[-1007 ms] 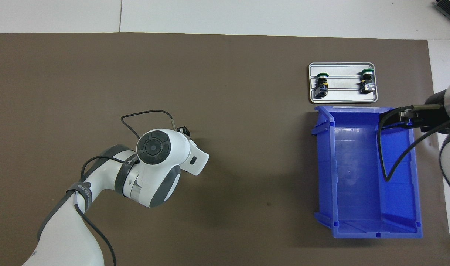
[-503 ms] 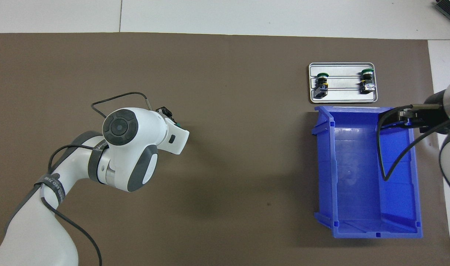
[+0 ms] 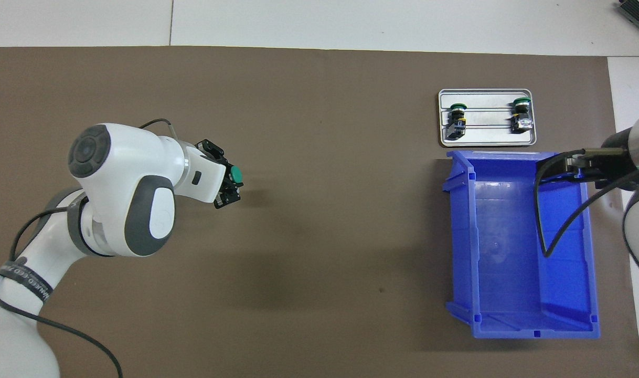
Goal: Place and press button with both arms
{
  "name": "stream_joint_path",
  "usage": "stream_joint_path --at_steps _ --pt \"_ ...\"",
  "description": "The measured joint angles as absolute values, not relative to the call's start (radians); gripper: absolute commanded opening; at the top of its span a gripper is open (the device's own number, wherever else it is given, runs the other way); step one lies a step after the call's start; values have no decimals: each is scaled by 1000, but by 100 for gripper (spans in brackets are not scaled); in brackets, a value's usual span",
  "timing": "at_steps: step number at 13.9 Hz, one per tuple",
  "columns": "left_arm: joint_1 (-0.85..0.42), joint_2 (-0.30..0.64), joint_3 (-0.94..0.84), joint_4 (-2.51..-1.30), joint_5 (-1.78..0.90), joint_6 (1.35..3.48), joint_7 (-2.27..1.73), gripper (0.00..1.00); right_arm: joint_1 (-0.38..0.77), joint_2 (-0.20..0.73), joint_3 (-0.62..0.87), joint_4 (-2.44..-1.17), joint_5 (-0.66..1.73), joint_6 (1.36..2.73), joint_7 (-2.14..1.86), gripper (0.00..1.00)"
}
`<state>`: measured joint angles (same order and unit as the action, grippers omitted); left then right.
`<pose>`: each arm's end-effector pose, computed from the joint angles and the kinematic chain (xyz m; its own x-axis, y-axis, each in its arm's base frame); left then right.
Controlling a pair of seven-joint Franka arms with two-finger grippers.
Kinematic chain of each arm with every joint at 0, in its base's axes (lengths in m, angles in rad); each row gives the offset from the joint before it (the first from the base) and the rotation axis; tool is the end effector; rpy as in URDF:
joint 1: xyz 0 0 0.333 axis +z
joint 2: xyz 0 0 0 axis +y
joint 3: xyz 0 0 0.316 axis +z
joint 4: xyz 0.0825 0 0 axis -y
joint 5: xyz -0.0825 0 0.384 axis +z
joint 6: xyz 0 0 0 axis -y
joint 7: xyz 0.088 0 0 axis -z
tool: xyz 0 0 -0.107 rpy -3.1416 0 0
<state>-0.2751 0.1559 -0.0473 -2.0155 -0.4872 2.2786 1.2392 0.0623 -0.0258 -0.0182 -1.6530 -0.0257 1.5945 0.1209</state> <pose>0.5605 -0.1983 0.3889 0.2991 -0.8730 0.3852 -0.9536 -0.2880 0.0877 0.5464 0.0213 0.6020 0.9967 -0.0761 -0.0294 -0.0752 -0.9967 0.0290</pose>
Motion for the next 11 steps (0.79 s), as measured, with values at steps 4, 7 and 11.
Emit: stream_joint_path --at_steps 4,7,11 --pt "-149 125 -45 -2026 -738 2154 1490 19 62 -26 -18 -1653 -26 1595 121 100" --pt "-112 99 -45 -2093 -916 2143 1660 19 62 -26 -18 -1653 -26 1595 121 100" --pt "-100 65 -45 -2209 -1123 2144 1836 19 62 -26 -18 -1653 -26 1595 121 100"
